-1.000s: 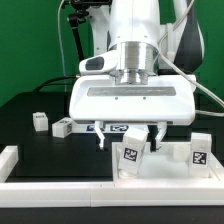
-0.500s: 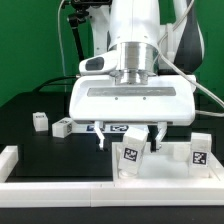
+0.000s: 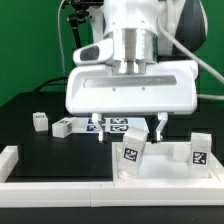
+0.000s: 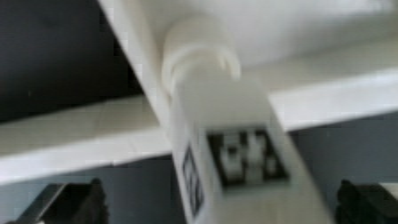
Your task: Assemble square table
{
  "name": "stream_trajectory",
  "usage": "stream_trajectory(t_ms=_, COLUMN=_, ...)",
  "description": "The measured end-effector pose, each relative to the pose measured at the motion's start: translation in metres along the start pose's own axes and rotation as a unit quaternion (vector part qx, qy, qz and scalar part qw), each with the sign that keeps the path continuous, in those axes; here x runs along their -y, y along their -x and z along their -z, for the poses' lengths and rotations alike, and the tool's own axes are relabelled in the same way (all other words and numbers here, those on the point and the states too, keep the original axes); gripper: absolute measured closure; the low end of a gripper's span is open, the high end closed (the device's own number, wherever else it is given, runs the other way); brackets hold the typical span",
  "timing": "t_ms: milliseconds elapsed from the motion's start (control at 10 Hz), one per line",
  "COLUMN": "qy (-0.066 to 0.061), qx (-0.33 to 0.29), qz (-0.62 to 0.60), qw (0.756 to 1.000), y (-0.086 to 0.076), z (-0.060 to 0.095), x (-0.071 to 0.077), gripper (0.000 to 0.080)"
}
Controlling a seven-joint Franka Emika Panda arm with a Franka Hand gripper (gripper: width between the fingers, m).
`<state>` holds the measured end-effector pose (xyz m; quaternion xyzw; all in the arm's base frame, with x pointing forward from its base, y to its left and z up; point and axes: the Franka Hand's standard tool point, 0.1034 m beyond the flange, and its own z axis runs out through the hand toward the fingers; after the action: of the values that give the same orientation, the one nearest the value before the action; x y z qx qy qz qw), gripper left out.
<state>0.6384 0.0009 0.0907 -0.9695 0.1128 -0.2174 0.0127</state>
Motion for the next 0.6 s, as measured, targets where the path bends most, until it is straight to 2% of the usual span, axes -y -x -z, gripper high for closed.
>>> stream_trajectory(t_ms=100, qy=-0.002, qx=0.023, qz=-0.003, qw=1.000, y=0.000, z=-0.002, x=0.000, gripper=0.0150)
stream_trajectory(t_ms=300, qy=-0.007, qx=0.116, qz=-0.013, qw=0.993, y=0.002, z=-0.007, x=-0.002, gripper=0.0150)
stream_trajectory(t_ms=500, qy=-0.011, qx=0.225, qz=-0.031, qw=0.974, y=0.014, z=-0.009, x=0.004, gripper=0.0150)
stream_trajectory(t_ms=600, qy=-0.010, qx=0.228, qz=-0.030, qw=0.973, y=0.009, z=-0.013, x=0.003, gripper=0.0150)
